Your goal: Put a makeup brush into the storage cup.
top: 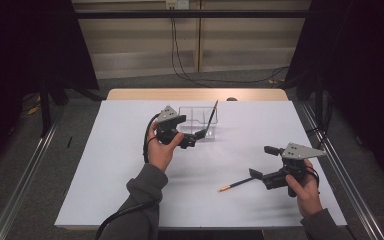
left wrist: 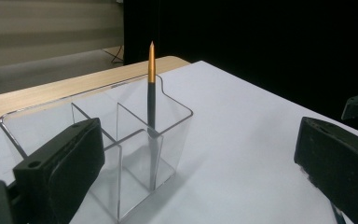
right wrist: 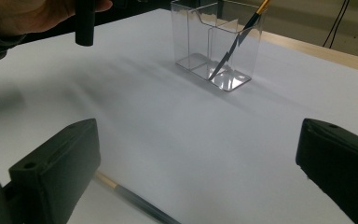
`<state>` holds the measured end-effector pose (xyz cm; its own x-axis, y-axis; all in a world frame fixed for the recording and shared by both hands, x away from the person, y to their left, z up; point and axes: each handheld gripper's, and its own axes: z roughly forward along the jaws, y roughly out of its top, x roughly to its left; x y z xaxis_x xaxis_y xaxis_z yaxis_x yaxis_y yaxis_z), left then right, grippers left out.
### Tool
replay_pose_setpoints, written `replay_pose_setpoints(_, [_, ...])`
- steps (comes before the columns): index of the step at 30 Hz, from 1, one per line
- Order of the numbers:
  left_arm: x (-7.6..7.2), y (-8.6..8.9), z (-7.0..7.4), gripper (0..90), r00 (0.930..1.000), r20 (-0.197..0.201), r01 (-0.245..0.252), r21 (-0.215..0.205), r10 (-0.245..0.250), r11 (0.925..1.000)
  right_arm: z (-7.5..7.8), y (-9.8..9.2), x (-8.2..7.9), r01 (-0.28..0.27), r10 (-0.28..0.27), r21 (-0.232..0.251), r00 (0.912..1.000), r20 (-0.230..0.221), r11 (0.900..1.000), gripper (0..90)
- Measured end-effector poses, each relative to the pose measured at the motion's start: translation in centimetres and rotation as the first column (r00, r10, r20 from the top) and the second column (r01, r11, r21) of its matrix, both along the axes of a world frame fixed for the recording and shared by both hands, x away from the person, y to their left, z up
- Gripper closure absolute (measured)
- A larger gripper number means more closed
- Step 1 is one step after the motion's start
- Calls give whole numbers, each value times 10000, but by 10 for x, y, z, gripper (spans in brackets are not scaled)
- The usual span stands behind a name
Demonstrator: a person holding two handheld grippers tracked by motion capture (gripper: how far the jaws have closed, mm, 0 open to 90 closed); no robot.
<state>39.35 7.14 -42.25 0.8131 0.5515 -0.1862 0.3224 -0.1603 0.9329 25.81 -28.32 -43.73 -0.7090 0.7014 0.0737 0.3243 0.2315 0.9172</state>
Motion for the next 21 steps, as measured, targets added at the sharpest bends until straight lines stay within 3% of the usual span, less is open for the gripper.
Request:
replay_pose_setpoints(6, [-2,4,-1,15,9999,66,119,-163,-118,9998,0,0,0,-7,7,12,10000,41,10000,0])
replay_pose_setpoints(13, [-7,10,-2,17,10000,70,-19,150,18,9999,0,1,0,-12,12,8,10000,12,10000,0])
replay_pose_setpoints(15, [-8,12,-3,17,10000,68,9,-53,-9,10000,0,1,0,-52,52,15,10000,17,10000,0])
replay_pose_setpoints(19, [-10,16,-4,17,10000,39,-81,197,80,9998,0,0,0,1,-1,17,10000,43,10000,0])
replay_pose_setpoints(20, [-10,17,-5,17,10000,44,-44,90,43,9999,0,0,0,-12,12,11,10000,74,10000,0])
replay_pose_setpoints(21, [-11,19,-5,17,9999,63,-108,337,106,9994,0,0,0,-5,5,21,10000,78,10000,0])
